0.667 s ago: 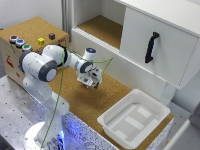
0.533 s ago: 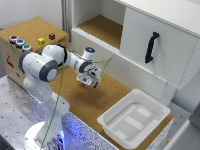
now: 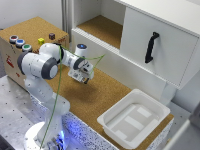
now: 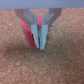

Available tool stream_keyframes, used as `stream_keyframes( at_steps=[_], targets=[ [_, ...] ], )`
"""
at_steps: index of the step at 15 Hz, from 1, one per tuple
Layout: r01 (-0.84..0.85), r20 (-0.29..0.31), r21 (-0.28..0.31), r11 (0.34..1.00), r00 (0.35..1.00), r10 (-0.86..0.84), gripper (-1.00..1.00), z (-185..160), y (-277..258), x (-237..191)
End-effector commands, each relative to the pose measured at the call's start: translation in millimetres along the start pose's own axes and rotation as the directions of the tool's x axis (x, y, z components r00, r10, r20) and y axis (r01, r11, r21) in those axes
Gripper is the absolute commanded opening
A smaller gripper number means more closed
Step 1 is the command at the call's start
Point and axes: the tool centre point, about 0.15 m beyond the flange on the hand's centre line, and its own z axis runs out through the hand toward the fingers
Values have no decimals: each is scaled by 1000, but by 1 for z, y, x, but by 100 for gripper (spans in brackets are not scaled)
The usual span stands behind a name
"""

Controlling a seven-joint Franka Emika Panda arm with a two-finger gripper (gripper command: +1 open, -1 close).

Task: Push the pink block towards the left

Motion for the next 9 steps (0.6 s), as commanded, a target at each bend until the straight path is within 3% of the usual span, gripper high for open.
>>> stream_keyframes(
  at_steps=[1,5,9],
  targets=[
    [-63,28,-70,996,997,65,-100,18,-2,21],
    [-111,17,-98,989,993,113,-100,13,22,21],
    [-71,2,-78,994,997,71,-100,8,22,36]
  ],
)
